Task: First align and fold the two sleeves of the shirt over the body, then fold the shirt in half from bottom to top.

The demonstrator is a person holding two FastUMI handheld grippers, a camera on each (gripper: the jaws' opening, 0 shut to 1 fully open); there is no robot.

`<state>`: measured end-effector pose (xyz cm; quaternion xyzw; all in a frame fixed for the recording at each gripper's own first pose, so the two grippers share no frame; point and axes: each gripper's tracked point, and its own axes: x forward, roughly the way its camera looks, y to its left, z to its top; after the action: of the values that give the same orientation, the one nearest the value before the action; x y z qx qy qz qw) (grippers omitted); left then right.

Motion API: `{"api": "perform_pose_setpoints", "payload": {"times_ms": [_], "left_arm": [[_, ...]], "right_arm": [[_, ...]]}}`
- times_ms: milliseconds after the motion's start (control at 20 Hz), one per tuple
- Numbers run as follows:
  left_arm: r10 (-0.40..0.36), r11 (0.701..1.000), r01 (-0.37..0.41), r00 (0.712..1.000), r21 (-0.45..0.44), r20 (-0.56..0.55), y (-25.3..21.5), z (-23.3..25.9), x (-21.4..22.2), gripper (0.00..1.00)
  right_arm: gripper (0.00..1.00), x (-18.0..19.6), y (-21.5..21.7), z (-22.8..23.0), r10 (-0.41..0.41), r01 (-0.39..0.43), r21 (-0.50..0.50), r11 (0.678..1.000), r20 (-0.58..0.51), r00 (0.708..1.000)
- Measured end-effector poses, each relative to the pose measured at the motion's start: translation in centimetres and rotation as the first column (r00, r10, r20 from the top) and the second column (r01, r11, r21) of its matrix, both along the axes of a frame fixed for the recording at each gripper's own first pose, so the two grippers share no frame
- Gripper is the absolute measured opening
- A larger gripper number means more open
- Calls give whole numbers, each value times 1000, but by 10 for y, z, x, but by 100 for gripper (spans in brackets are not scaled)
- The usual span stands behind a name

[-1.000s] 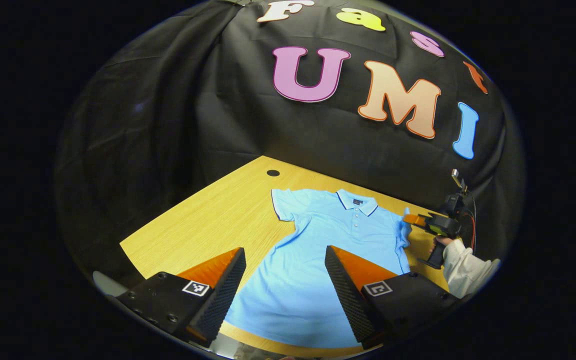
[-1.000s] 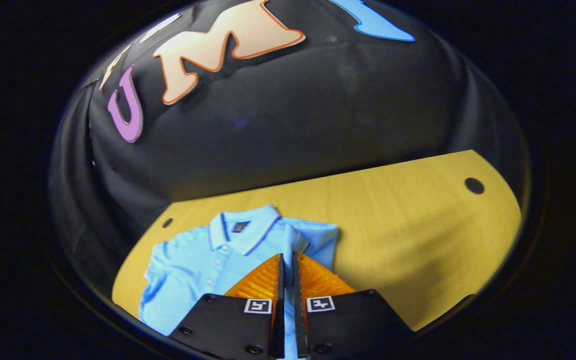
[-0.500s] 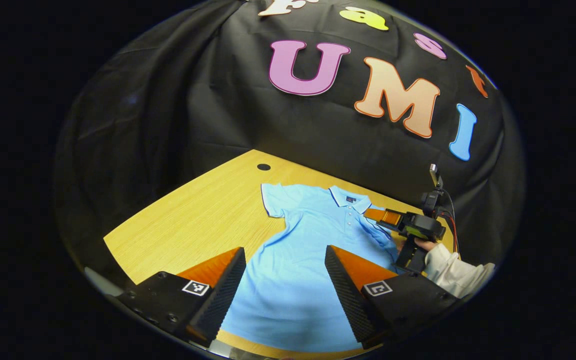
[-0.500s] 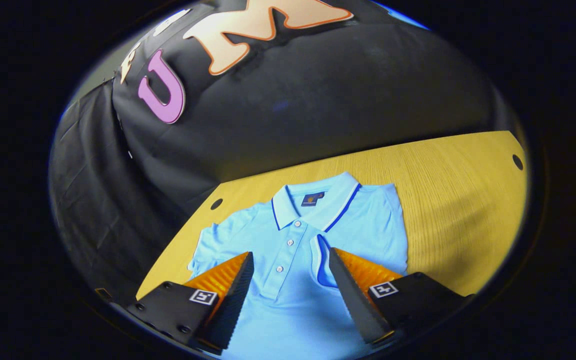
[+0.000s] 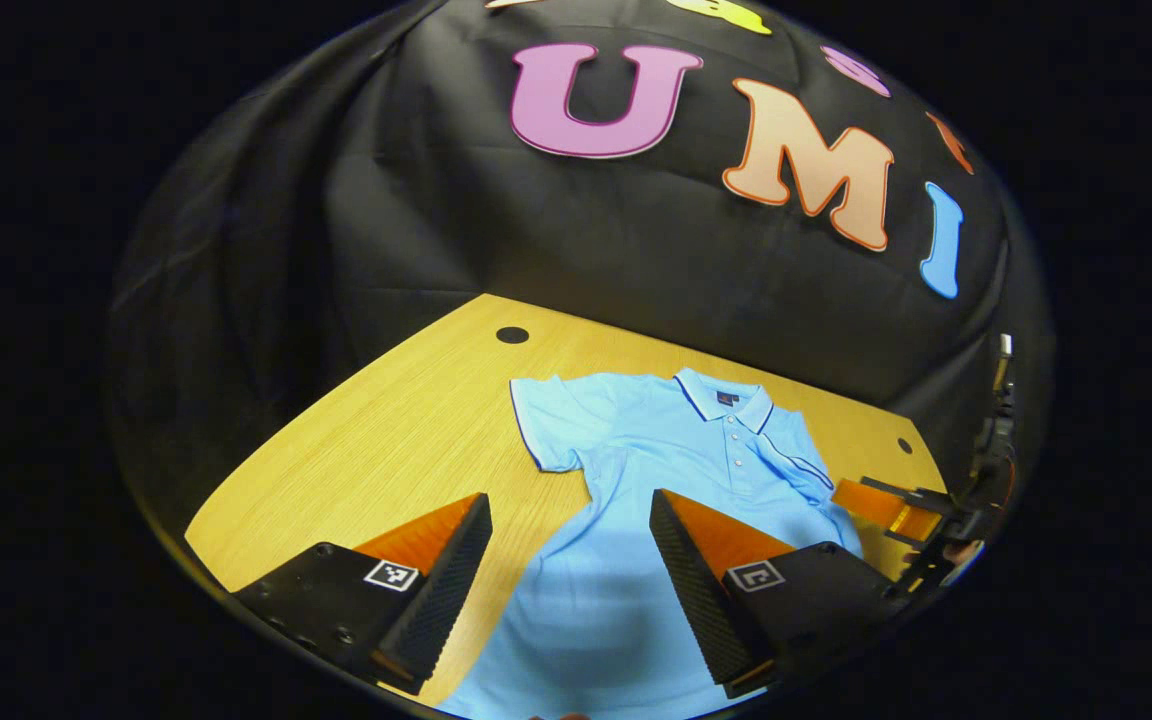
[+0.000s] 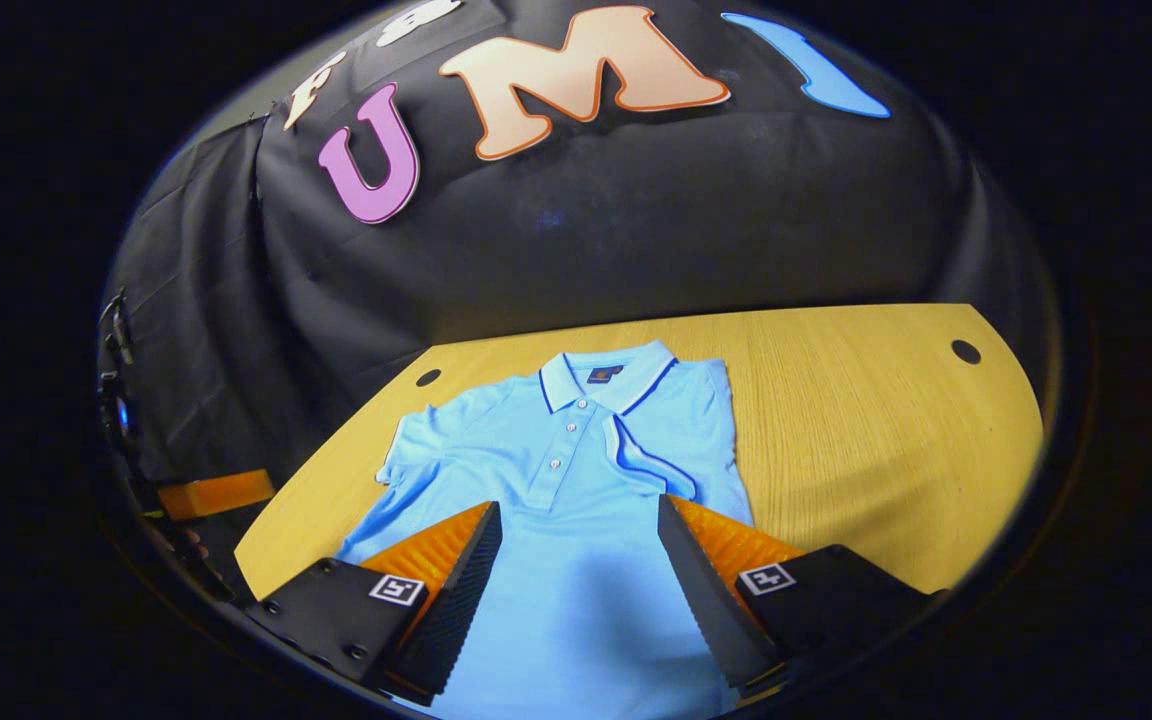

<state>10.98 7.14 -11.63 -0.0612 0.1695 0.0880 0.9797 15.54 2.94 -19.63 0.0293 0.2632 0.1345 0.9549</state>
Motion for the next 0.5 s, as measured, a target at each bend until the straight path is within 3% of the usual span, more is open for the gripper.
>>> {"api": "perform_pose_setpoints", "payload": {"times_ms": [50,200,250,300,350,400,500], "left_arm": [[-22,1000,22,1000,10,-8,4,-2,14,95],[-85,996,86,996,25,-19,17,-3,54,95],[-103,994,103,995,28,-21,23,-3,71,95],[-112,993,113,993,38,-31,30,-4,80,95],[-124,991,125,992,53,-34,38,-6,97,95],[-134,988,137,990,64,-45,44,-9,109,95],[-158,984,163,985,71,-68,54,-19,134,95]], "right_arm": [[98,-12,-2,-1,-15,15,-6,1000,-13,1000],[98,-45,0,0,-92,93,7,996,-37,995],[94,-55,1,-1,-126,127,16,992,-44,991],[98,-63,1,0,-162,163,23,986,-49,986],[93,-71,1,1,-199,201,27,979,-49,979],[98,-77,0,2,-237,238,23,971,-42,971],[98,-89,-5,8,-298,298,9,955,-19,955]]}}
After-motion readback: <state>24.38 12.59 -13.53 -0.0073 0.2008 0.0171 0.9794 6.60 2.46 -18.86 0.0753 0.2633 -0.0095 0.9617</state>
